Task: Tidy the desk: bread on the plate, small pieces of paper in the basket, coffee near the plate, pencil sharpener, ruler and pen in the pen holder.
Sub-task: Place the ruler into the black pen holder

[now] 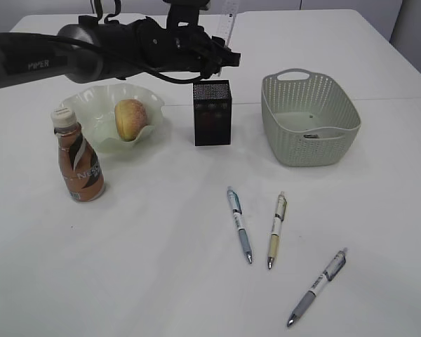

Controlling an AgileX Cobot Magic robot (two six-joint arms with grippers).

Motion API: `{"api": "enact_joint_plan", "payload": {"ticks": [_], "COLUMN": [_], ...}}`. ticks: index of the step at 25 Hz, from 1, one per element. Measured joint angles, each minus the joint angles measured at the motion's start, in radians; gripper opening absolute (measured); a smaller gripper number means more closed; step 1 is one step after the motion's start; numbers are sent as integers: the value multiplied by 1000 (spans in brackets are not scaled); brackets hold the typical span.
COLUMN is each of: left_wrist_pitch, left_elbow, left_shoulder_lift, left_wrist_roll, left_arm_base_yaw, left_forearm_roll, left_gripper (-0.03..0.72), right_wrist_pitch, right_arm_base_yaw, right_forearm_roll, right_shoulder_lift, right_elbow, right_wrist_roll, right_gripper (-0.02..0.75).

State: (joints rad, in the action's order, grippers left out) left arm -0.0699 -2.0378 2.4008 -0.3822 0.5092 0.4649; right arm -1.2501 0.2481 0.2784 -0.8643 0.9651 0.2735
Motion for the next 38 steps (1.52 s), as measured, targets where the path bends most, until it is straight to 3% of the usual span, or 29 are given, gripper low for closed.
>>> {"api": "enact_joint_plan", "payload": {"ticks": [16, 38], "left_wrist_pitch": [-24, -128], "left_elbow": [0, 0], "left_shoulder_lift": [34, 34], "left_wrist_roll": [0, 0], "left_arm_base_yaw": [0, -22], "left_forearm_roll": [0, -100], "left_gripper": [265, 270], "right_wrist_pitch": [-2, -3], "right_arm_base_yaw": [0, 0], "right_forearm_roll": [2, 2], "right_shoulder_lift": [0, 0], "right_elbow": [0, 0], "right_wrist_roll": [0, 2], "right_gripper": [467, 467]}}
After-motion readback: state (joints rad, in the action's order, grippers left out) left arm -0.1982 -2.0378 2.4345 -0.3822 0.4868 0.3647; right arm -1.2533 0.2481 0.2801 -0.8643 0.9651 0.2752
